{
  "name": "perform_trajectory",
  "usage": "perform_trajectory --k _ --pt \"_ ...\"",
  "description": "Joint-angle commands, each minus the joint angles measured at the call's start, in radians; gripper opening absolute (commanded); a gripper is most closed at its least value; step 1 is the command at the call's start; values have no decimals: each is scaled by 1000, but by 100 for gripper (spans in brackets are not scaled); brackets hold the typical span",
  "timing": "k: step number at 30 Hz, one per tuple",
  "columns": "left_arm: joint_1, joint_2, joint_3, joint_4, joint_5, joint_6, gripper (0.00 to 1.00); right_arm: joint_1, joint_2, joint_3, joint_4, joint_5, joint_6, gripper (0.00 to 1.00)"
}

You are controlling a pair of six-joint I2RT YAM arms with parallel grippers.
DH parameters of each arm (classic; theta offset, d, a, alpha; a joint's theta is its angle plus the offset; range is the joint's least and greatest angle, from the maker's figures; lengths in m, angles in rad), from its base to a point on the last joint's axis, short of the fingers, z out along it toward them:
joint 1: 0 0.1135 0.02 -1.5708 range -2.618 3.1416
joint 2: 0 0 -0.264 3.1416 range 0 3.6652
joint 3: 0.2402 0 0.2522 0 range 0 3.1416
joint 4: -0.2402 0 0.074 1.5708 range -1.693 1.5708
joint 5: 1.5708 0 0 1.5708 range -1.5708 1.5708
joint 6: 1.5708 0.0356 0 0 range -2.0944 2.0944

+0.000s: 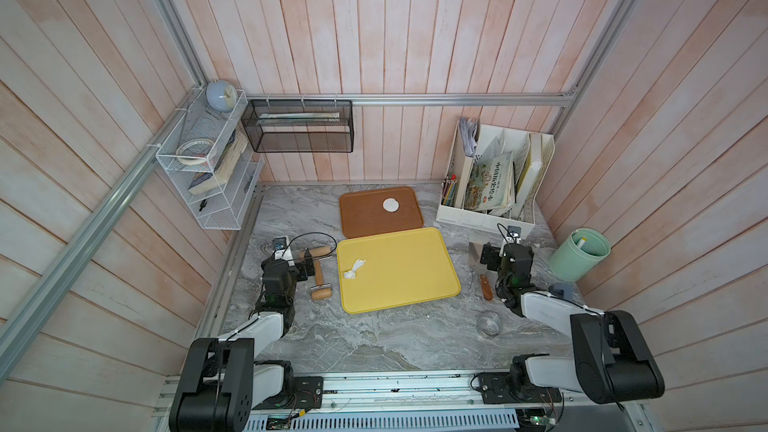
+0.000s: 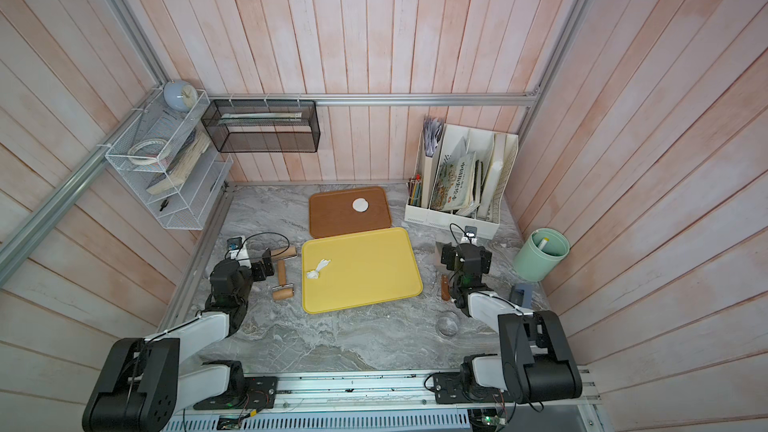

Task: Roll out the dumpling wrappers from the dough
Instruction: Reset both arms

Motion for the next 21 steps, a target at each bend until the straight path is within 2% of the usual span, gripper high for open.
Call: perform_trajectory --k 1,4,7,10,12,14,16,19,21 --pt "45 34 -36 213 119 13 100 -21 48 -51 303 -13 -36 98" --pt "76 105 -44 356 178 3 100 -50 112 -70 428 -41 -30 98" --pt "102 204 -24 415 219 -29 100 -85 161 -47 432 -103 -5 98" --pt "103 356 -50 646 271 -29 100 -102 149 -65 441 -149 5 98" --pt "103 303 -38 540 255 -26 100 -104 150 -91 487 -156 4 98" --pt "102 336 -24 558 244 -29 100 -104 164 -130 562 -156 6 98" --pt "97 317 -2 490 241 -22 100 -104 207 -171 691 -148 4 98" --pt "84 328 -1 505 192 -26 100 -104 179 -150 608 -142 9 98" --pt "79 333 1 508 178 -23 100 -103 193 -161 646 -141 10 98"
